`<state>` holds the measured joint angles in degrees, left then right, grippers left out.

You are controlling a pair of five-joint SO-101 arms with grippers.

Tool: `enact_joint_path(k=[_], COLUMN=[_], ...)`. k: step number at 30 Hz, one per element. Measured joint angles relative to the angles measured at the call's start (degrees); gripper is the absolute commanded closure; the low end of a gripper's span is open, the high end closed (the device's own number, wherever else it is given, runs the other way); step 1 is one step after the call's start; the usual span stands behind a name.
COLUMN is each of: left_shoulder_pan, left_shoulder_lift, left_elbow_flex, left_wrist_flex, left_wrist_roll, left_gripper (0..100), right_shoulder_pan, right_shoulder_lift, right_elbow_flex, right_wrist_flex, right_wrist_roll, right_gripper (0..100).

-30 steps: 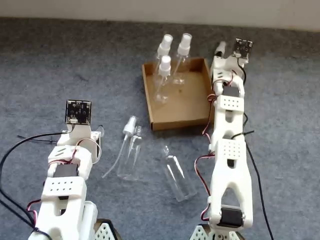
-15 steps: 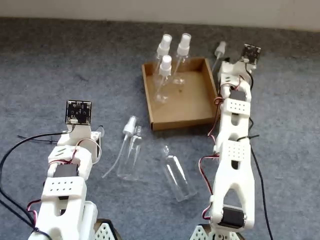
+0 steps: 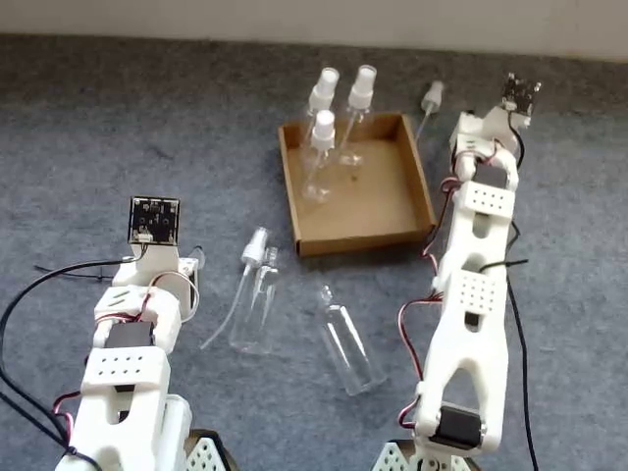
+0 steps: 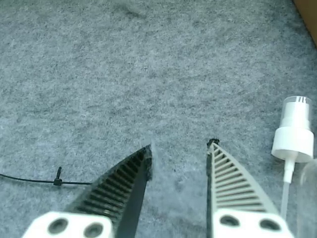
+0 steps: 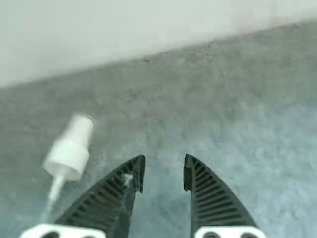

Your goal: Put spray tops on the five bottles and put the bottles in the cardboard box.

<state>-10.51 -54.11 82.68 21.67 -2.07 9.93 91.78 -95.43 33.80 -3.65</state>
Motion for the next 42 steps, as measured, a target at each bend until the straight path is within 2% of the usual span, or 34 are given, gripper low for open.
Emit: enact_joint_path(k=[11, 20, 39, 42], left_shoulder_pan=[0.0, 0.0, 2.29, 2.55], left_shoulder_lift=[0.0, 0.0, 0.0, 0.0], left_elbow_flex=[0.0, 0.0, 0.26, 0.26], left_wrist_flex=[0.0, 0.0, 0.0, 0.0], left_wrist_roll=[0.0, 0.0, 0.0, 0.0], left_gripper=[83, 83, 83, 83], right_shoulder_pan=[-6.68, -6.77, -6.95, -6.95], right_shoulder_lift=[-2.99, -1.76, -1.93, -2.02], right_elbow_flex=[0.0, 5.19, 14.77, 16.79], right_wrist_flex=[-1.76, -14.95, -16.09, -16.97], right_wrist_roll=[0.0, 0.0, -0.09, -0.09], right_gripper=[89.6, 89.6, 89.9, 96.1])
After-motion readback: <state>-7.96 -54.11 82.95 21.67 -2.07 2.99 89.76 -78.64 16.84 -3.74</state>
